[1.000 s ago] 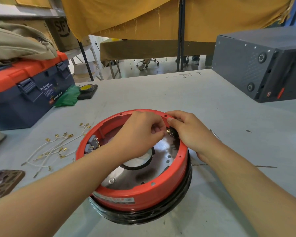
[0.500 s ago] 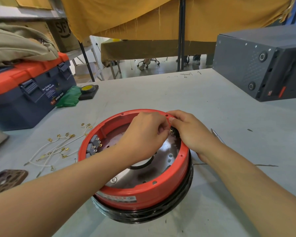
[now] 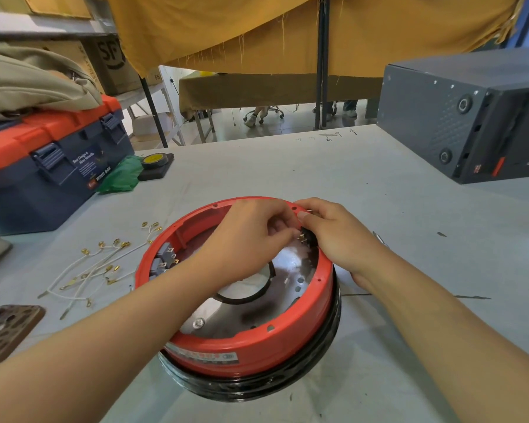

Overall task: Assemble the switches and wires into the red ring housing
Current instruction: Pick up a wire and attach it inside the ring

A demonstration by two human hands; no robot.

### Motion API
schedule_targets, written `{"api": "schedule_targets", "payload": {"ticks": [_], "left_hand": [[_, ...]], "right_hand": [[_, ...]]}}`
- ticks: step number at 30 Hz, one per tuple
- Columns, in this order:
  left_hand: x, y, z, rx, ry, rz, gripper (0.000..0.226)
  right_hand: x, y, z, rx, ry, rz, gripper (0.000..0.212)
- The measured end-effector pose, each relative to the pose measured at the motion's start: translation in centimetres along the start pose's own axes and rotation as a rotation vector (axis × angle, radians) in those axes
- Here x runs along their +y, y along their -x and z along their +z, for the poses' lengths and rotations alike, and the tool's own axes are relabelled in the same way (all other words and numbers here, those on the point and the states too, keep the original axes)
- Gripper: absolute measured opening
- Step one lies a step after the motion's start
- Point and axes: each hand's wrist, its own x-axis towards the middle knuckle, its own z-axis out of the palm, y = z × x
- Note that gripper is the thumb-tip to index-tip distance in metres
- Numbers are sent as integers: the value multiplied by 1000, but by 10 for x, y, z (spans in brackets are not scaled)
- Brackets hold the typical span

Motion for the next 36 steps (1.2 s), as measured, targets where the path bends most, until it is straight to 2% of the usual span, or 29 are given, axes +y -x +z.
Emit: {"api": "schedule_targets", "payload": {"ticks": [3, 7, 16, 24, 32, 36], "left_hand": [[-6, -2, -7, 37, 69, -80, 11], [-9, -1, -8, -46, 13, -103, 6], [-6, -4, 0, -62, -124, 45, 11], [-7, -4, 2, -38, -133, 109, 9], [-7, -5, -8, -81, -17, -22, 11], [-12, -1, -23, -166, -4, -60, 13]], "right_hand": [[0, -1, -1, 0, -3, 2, 25], [0, -1, -1, -3, 19, 2, 26], [1, -1, 0, -2, 26, -7, 27], [1, -1, 0, -1, 29, -9, 26], [0, -1, -3, -11, 35, -16, 26], [0, -1, -4, -20, 55, -28, 27]]}}
